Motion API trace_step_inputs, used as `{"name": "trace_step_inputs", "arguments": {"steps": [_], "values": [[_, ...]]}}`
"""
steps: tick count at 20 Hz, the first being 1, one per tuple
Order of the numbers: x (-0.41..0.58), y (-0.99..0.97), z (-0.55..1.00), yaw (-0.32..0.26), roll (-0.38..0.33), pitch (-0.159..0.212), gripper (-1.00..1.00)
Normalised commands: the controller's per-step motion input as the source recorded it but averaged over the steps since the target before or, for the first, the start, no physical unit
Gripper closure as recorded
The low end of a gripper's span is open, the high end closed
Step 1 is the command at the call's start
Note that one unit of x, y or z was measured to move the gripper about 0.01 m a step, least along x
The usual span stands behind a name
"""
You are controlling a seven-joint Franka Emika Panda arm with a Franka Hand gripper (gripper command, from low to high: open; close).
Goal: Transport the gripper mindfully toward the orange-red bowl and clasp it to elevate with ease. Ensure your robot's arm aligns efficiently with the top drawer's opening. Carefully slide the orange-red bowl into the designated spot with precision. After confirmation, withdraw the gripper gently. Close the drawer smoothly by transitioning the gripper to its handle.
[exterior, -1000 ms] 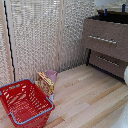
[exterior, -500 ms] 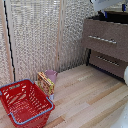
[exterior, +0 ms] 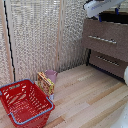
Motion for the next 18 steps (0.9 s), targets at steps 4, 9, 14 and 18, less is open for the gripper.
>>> {"name": "trace_step_inputs", "arguments": {"steps": [4,9,14,18], "values": [[0.000,0.22,0.08,0.172,-0.229,0.174,-1.00],[0.000,0.01,-0.06,0.199,-0.321,0.107,-1.00],[0.031,0.00,-0.36,0.221,-0.336,0.071,-1.00],[0.016,0.11,-0.37,0.179,-0.314,0.129,-1.00]]}}
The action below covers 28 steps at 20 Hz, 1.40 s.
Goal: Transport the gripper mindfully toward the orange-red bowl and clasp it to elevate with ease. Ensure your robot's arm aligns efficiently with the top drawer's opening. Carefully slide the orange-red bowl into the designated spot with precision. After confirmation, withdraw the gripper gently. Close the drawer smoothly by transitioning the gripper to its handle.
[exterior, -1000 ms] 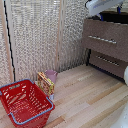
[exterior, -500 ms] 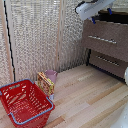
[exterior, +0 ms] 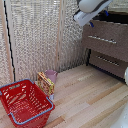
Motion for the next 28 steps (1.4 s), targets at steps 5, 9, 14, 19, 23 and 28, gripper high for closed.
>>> {"name": "trace_step_inputs", "arguments": {"steps": [5,9,14,19,23,28], "values": [[0.000,0.22,-0.35,0.152,-0.280,0.198,-1.00],[-0.006,0.18,-0.32,0.153,-0.288,0.206,-1.00],[-0.009,0.00,-0.30,0.213,-0.320,0.127,-1.00],[0.007,-0.04,-0.39,0.255,-0.303,0.077,-1.00],[0.128,-0.05,-0.34,0.293,-0.161,0.055,-1.00],[0.033,-0.49,-0.01,0.225,0.026,-0.010,-1.00]]}}
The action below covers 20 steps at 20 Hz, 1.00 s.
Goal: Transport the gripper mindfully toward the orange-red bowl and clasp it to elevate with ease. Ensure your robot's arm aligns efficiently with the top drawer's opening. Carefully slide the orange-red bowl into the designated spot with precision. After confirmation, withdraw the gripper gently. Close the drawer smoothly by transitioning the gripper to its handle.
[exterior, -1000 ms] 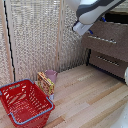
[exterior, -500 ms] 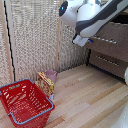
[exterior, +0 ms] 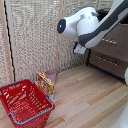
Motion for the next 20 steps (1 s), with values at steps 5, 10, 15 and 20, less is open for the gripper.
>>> {"name": "trace_step_inputs", "arguments": {"steps": [5,10,15,20], "values": [[-0.102,-0.55,0.38,0.086,0.085,-0.033,-1.00],[-0.066,-0.34,0.17,0.051,0.017,-0.046,-1.00],[0.026,-0.11,0.02,0.034,0.021,-0.010,1.00],[-0.025,-0.01,-0.01,0.000,0.002,0.007,1.00]]}}
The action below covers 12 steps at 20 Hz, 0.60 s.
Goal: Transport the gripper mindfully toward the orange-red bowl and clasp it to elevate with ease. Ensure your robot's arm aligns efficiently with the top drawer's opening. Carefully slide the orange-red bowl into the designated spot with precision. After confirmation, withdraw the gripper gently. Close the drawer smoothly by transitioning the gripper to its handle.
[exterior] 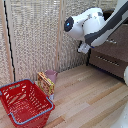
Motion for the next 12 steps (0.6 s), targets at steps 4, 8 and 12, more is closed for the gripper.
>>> {"name": "trace_step_inputs", "arguments": {"steps": [4,8,12], "values": [[-0.010,-0.03,0.12,-0.006,0.035,0.000,1.00],[0.004,0.00,0.31,-0.031,0.024,0.005,1.00],[0.007,0.00,0.39,-0.057,0.021,0.000,1.00]]}}
